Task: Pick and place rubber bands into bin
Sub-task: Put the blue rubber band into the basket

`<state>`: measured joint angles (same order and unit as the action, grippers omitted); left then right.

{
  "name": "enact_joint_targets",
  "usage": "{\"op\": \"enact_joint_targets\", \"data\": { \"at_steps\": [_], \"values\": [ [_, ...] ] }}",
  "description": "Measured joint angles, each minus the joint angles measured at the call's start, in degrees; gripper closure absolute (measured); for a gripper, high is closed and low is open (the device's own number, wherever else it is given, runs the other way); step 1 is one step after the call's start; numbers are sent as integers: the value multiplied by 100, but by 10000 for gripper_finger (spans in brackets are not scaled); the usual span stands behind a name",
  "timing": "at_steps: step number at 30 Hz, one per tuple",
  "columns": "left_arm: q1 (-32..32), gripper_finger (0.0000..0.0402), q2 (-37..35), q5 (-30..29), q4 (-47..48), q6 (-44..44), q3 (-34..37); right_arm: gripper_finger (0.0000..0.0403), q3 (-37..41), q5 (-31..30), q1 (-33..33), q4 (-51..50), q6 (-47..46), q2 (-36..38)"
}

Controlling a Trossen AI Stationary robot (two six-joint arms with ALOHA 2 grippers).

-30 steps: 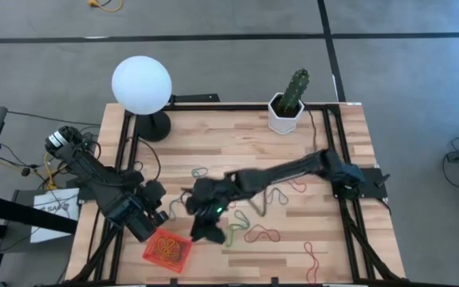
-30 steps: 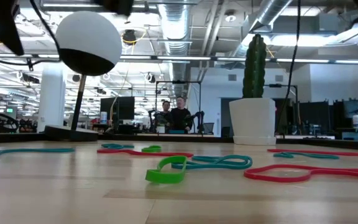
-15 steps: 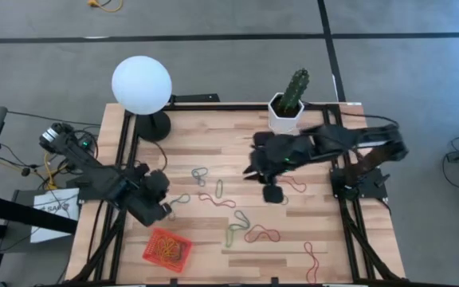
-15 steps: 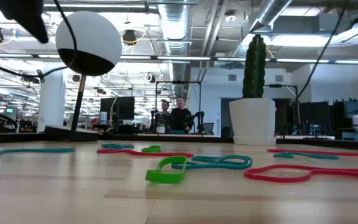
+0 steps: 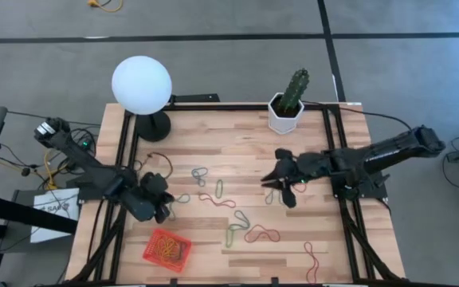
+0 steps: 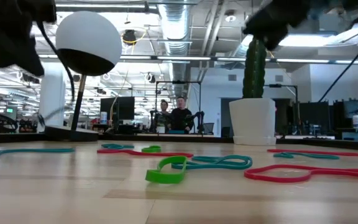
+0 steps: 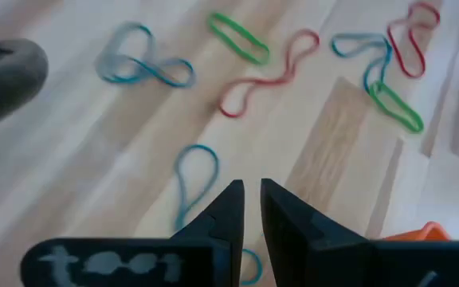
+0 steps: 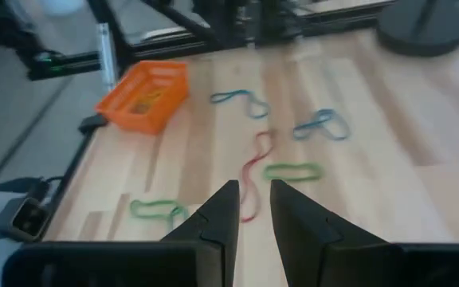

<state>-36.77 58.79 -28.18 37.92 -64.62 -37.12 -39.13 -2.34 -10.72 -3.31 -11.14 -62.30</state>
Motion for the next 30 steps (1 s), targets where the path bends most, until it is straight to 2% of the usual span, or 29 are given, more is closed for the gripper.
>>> {"op": "enact_joint_targets", "data": {
  "at_steps": [4,6,9,14,21,30],
  "values": [
    [214,368,84,400,-1000,244,618,336,953,-61,-164,1404,-236,-14],
    [303,368,171,508,-1222,246,855,336,1233,-56,-235,2016,-243,-127],
    [369,368,305,556,-1323,247,1045,336,1395,-53,-307,2400,-242,-357],
    [386,368,610,35,-1303,778,1139,336,1396,-53,-323,2660,-150,-622],
    [389,368,1132,542,-1485,931,1139,336,1396,-55,-247,2729,-58,-623],
    [380,368,1770,548,-1493,1005,1119,336,1396,-53,-249,2720,-85,-621]
  ]
}}
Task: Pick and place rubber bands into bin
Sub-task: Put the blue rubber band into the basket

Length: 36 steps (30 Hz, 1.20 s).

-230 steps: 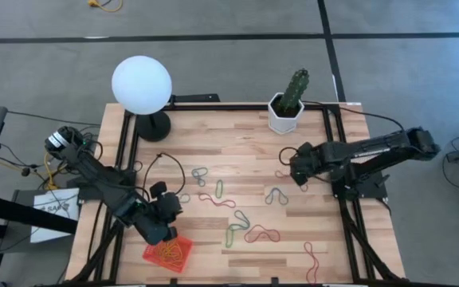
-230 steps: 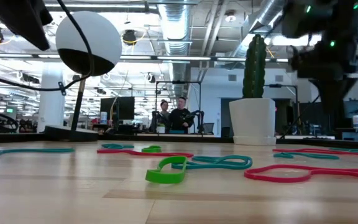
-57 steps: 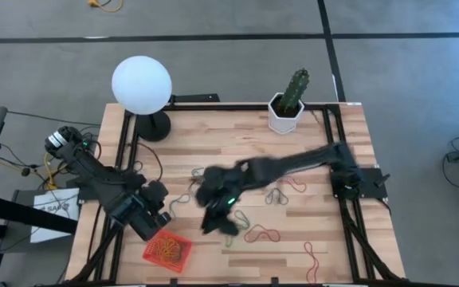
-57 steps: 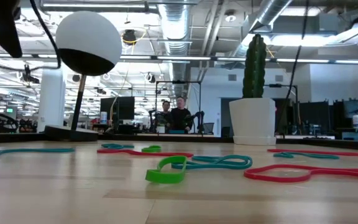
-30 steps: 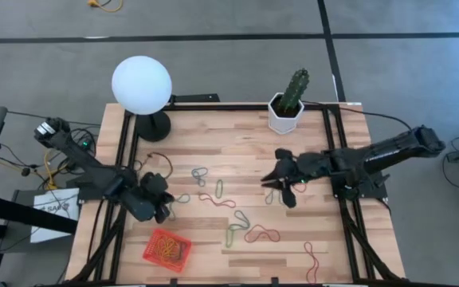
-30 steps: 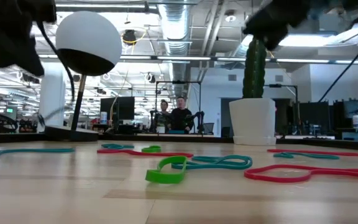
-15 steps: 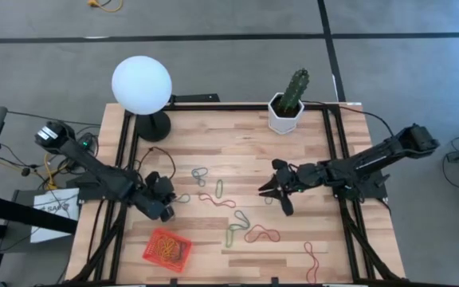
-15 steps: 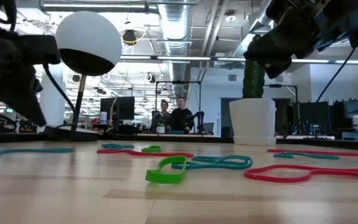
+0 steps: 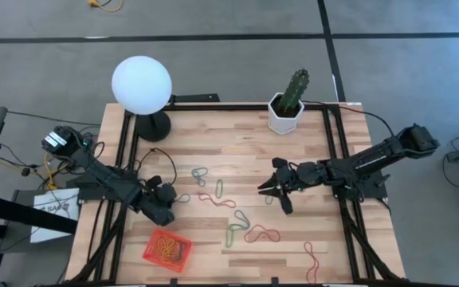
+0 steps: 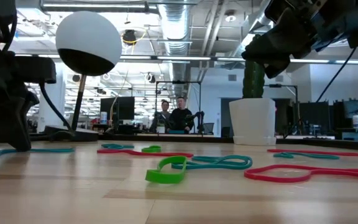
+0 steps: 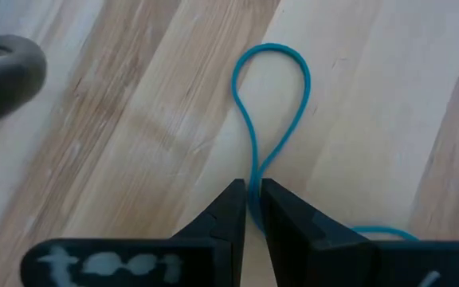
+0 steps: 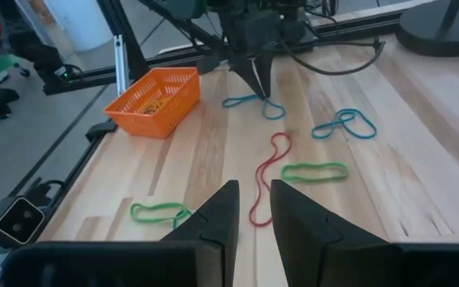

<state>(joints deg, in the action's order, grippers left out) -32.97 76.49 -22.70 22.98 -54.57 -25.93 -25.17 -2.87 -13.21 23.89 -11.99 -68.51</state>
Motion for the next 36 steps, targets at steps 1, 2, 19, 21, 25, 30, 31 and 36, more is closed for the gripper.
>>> {"op": "enact_joint_targets", "data": {
  "at_steps": [1,2,19,21,25,30,31,36],
  "values": [
    [0,368,27,-2,5,0,-2,336,0,2,0,0,0,0],
    [0,368,42,-4,8,-2,-2,336,0,2,0,1,-1,0],
    [31,401,-41,429,51,-564,-228,336,-2,8,-4,301,-41,0],
    [-14,401,-278,769,321,-579,-595,336,-2,15,-4,331,-163,0],
    [-212,401,-630,682,826,-363,-1497,336,-4,15,-4,366,-304,0],
    [-847,401,-741,1011,1102,-187,-2779,336,-4,14,-8,407,-359,-5],
    [-1014,401,-723,1061,1116,-107,-2937,336,-4,11,-17,405,-466,-10],
    [-1991,401,-558,715,1161,331,-3324,336,-4,9,-26,318,-1309,-13]
  ]
}}
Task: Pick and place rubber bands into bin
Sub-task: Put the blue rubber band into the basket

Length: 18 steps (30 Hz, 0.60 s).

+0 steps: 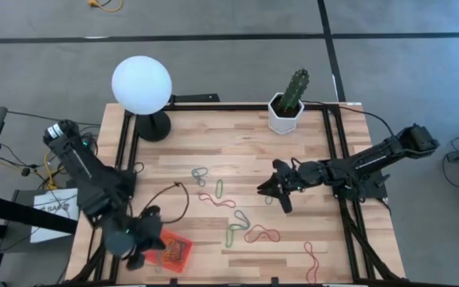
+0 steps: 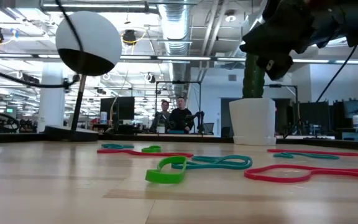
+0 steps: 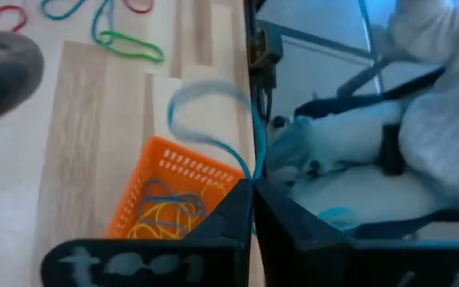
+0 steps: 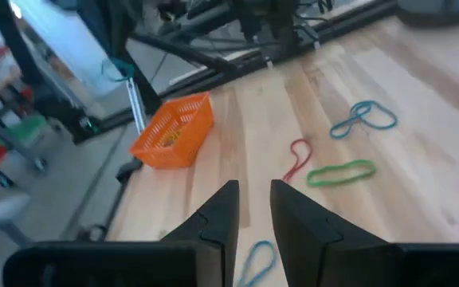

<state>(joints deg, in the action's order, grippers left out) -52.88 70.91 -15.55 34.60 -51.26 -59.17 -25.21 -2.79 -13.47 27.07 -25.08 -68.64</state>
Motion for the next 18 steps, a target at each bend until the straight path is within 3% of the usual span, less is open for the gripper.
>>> {"op": "enact_joint_targets", "data": {
  "at_steps": [4,7,18],
  "values": [
    [-503,401,359,-782,264,-240,49,336,0,-64,-10,1,-606,-2],
    [-692,401,768,-996,624,-469,164,336,0,-365,-120,0,-585,-2],
    [-581,401,2112,-299,636,-528,415,336,0,-1245,-487,239,-501,-4]
  ]
}}
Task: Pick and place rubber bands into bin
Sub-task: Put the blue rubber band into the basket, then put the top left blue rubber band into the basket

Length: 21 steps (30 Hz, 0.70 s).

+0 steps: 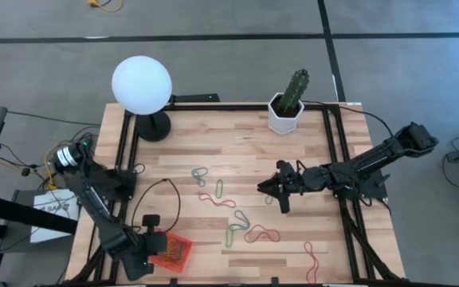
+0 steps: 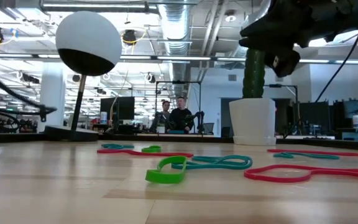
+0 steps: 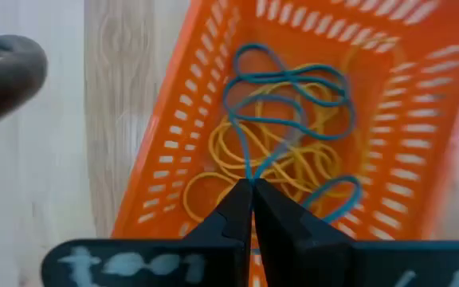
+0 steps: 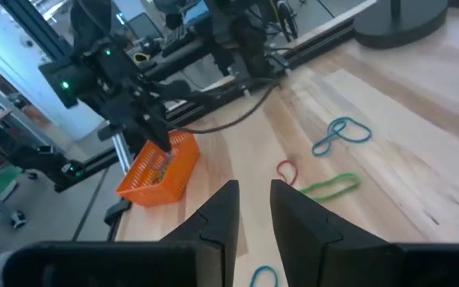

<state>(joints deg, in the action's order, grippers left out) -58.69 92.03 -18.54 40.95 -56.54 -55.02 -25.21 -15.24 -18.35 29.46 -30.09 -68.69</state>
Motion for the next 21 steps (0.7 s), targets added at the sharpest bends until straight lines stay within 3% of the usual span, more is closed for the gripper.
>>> {"op": "enact_joint_targets", "data": {
  "at_steps": [5,14,21],
  "values": [
    [128,397,94,225,-9,-297,-2,336,0,-9,-5,115,-2,0],
    [203,368,46,152,67,353,-7,336,0,-6,64,160,-262,0],
    [292,329,46,88,72,575,-7,336,0,2,724,660,601,-2]
  ]
}}
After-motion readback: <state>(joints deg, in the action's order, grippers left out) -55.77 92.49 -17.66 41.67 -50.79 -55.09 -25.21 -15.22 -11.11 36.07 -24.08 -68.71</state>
